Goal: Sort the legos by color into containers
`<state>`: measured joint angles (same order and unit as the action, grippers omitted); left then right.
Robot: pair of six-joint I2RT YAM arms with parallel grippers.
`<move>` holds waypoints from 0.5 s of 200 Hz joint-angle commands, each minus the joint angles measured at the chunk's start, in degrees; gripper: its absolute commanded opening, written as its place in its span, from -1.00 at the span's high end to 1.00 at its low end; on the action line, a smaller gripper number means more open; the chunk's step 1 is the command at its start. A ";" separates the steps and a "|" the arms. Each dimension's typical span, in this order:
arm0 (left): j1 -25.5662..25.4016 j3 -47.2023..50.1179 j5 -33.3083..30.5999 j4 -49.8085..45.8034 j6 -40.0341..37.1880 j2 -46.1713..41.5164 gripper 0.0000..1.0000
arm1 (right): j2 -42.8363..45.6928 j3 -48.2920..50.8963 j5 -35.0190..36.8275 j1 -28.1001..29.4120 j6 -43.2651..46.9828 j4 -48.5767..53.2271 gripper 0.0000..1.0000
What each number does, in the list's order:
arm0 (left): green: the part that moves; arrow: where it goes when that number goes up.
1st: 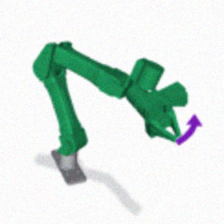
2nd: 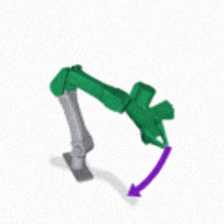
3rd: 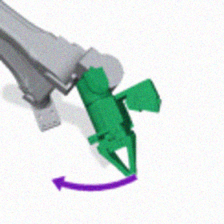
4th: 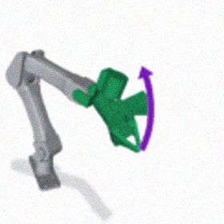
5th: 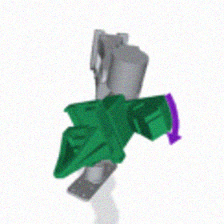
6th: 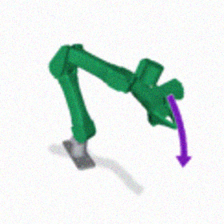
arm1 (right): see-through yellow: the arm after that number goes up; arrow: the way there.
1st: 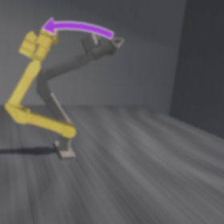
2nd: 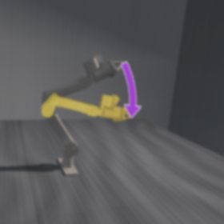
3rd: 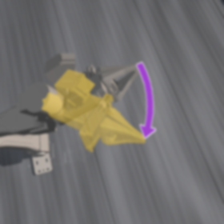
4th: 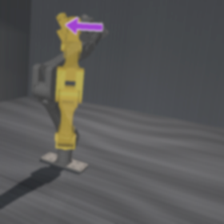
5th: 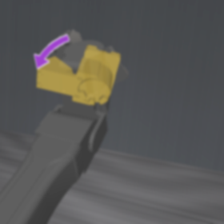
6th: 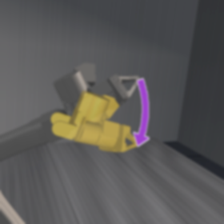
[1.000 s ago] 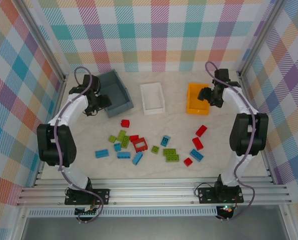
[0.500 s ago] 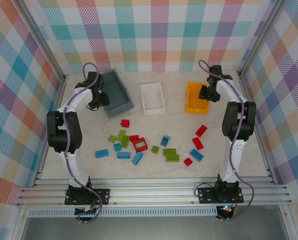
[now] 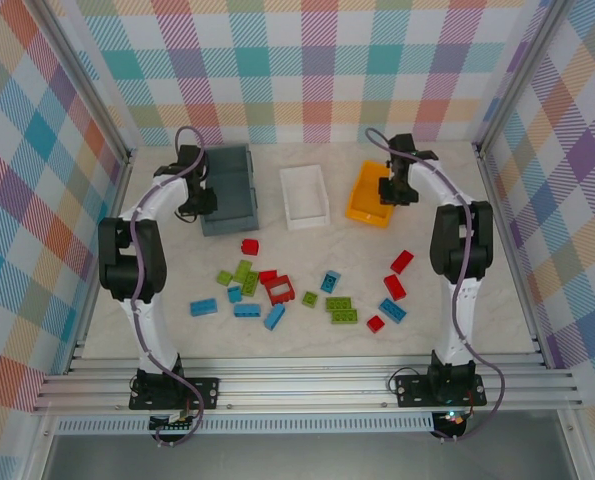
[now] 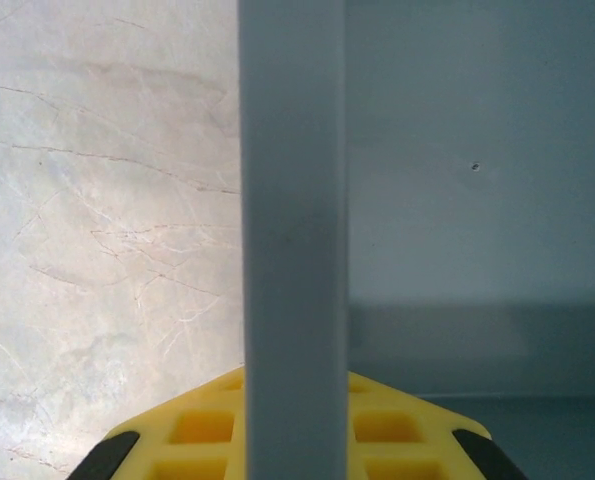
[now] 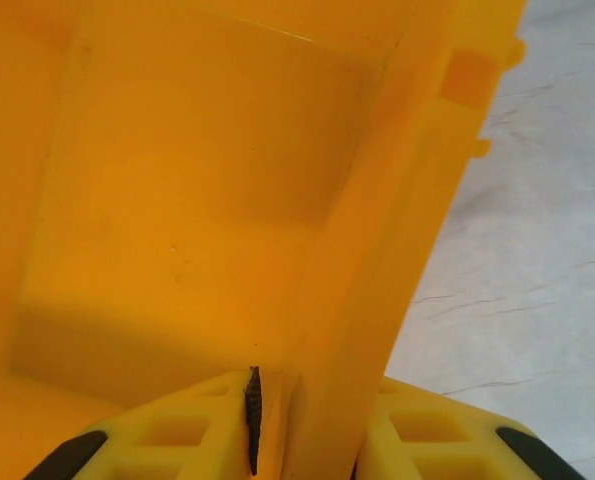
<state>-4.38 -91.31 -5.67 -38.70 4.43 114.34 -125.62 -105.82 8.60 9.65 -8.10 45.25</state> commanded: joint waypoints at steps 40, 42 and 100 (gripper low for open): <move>-3.89 3.59 2.85 0.99 -1.00 -4.94 0.72 | 1.84 -0.92 -1.33 7.67 2.82 0.64 0.46; -4.08 3.55 2.86 0.99 -0.95 -4.93 0.72 | 1.95 -0.78 -1.31 7.78 2.82 0.58 0.46; -8.36 1.30 1.50 0.55 0.48 -2.81 0.72 | 6.45 5.80 -1.67 8.74 4.41 -2.30 0.47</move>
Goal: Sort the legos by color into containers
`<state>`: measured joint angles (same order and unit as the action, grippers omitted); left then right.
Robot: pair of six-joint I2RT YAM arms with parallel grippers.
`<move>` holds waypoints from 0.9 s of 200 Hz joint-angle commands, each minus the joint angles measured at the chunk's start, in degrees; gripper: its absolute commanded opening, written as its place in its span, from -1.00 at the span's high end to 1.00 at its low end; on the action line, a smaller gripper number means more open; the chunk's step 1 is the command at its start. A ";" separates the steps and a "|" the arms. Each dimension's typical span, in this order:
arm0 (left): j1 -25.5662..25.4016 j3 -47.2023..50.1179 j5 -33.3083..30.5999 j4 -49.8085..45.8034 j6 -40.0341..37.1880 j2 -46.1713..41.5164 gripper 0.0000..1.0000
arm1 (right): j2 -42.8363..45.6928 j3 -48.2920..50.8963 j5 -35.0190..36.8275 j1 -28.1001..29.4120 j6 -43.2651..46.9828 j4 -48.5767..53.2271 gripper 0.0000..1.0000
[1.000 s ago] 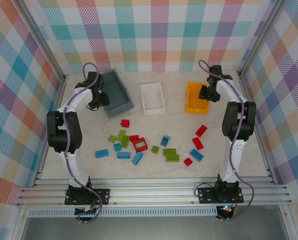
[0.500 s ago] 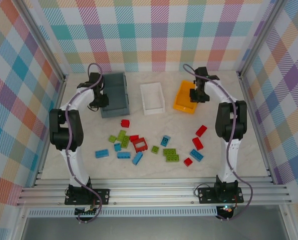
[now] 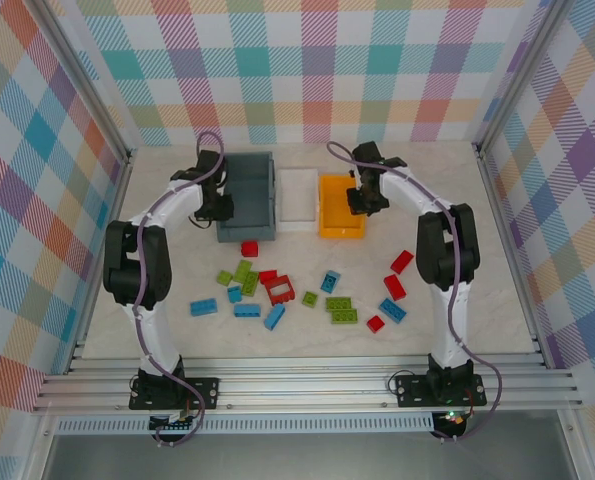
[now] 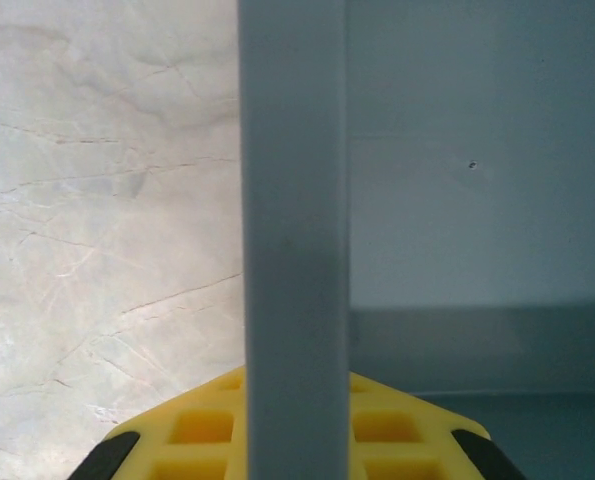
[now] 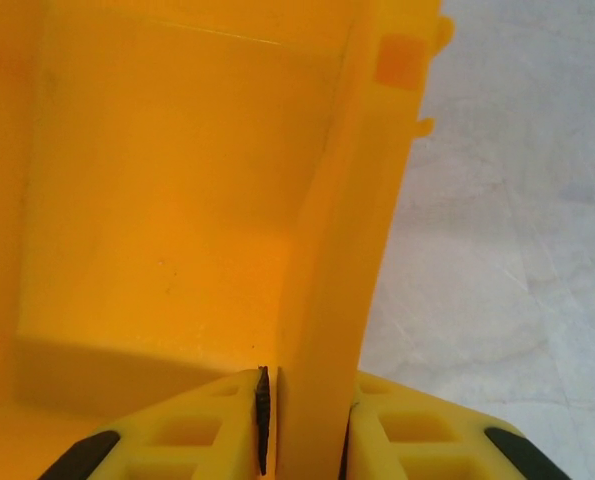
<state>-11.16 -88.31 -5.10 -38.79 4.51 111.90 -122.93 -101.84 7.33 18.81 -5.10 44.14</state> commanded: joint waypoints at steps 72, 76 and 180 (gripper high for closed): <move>-1.26 -0.59 -4.40 -0.24 -0.03 -1.50 0.70 | 7.64 10.08 0.79 -5.89 3.08 -3.61 0.47; -1.19 -0.47 -4.37 -0.20 0.16 -1.59 0.69 | 7.50 10.01 0.71 -5.97 3.08 -3.61 0.46; -0.71 2.43 -5.09 -1.06 6.25 -15.13 -0.40 | 23.12 17.33 7.22 -6.14 -8.66 -1.91 -0.43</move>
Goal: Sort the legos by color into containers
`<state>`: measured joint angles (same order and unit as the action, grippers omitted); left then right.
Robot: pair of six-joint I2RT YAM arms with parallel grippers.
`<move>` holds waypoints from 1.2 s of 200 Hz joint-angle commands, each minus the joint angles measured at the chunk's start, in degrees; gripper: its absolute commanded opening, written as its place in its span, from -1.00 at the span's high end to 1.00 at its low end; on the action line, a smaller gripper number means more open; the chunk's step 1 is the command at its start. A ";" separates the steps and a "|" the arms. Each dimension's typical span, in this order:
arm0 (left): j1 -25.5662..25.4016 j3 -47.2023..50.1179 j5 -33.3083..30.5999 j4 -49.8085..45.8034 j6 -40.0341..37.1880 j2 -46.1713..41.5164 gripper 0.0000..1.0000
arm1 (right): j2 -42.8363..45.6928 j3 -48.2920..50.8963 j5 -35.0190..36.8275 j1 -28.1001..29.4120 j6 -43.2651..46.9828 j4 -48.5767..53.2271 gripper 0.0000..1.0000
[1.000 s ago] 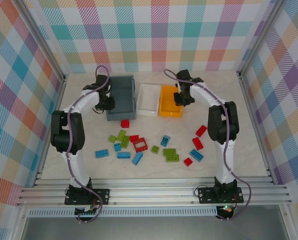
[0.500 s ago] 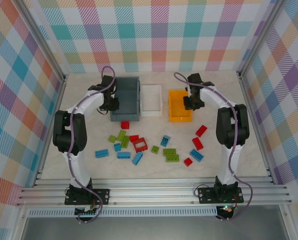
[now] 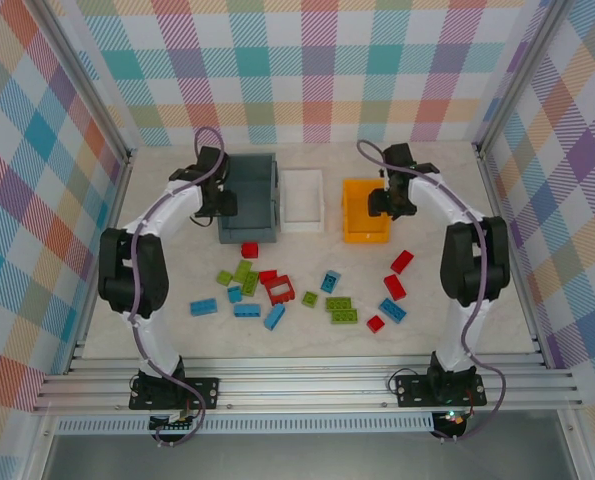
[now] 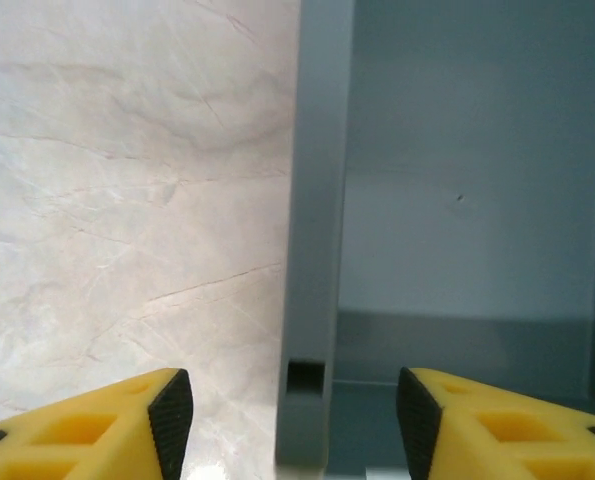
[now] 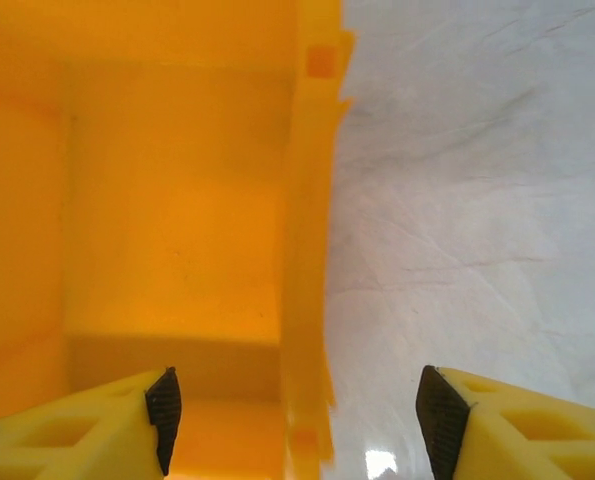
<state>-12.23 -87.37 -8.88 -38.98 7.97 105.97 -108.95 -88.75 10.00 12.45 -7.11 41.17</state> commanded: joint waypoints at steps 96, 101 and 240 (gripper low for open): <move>-30.44 33.04 4.24 19.34 23.89 -49.35 -0.72 | 25.83 33.68 -2.15 0.21 -29.19 -4.07 -0.55; -32.57 34.29 3.02 19.92 24.94 -50.59 -0.72 | 25.20 34.17 -2.18 0.21 -29.42 -4.66 -0.55; -49.56 39.04 -9.35 18.57 29.01 -54.18 -0.69 | 14.07 34.08 -2.22 -3.57 -27.72 -12.25 0.23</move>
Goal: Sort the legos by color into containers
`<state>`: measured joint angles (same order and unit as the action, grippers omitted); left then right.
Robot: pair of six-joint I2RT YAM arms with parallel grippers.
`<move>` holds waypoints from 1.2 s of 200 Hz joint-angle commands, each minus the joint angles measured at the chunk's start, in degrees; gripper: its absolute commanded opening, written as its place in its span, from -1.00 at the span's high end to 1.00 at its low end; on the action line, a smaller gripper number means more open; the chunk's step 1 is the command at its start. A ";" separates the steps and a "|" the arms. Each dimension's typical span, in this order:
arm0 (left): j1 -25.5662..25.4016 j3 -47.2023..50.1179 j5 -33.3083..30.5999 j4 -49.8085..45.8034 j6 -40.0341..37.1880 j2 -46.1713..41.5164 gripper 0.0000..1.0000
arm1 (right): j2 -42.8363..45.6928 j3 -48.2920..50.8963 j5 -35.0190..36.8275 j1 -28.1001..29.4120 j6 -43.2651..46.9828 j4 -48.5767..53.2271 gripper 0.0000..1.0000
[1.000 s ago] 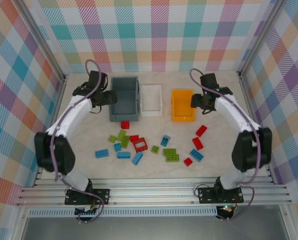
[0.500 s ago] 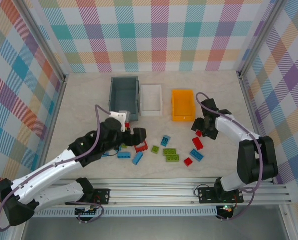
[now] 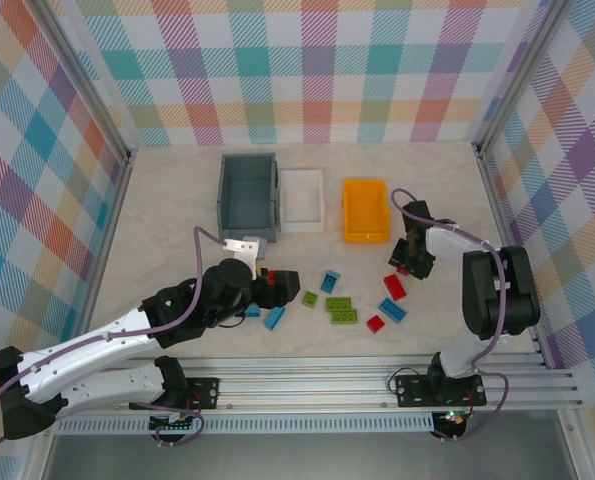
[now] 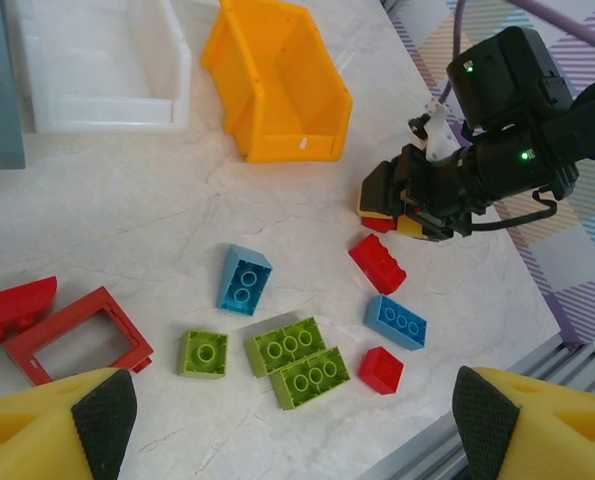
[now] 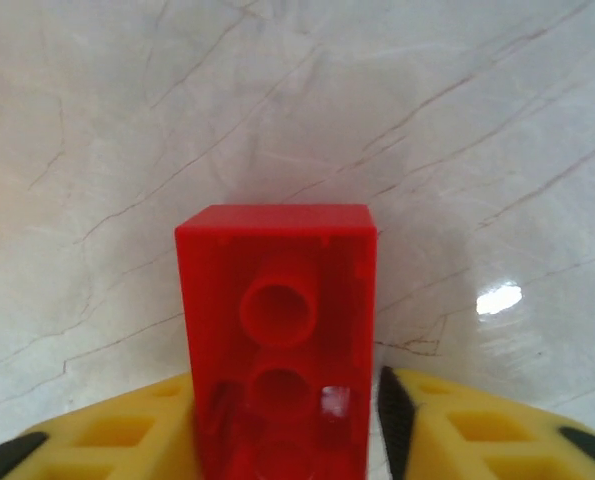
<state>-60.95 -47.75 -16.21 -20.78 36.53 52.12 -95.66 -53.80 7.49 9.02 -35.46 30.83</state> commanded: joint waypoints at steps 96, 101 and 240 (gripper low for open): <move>-0.85 -15.46 -13.90 -15.84 3.72 4.57 -0.67 | 3.10 -20.11 7.17 14.10 7.16 10.13 0.39; -0.80 -16.42 -14.14 -16.73 3.91 5.34 -0.67 | 1.31 -21.68 7.23 14.10 7.18 10.49 0.39; 8.39 -11.15 -10.63 -39.68 23.93 4.69 -0.57 | -5.11 -37.64 10.89 18.20 11.29 13.80 -0.30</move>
<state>-58.37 -62.74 -31.24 -53.63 53.78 59.00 -110.78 -92.16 15.70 24.14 -27.09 45.25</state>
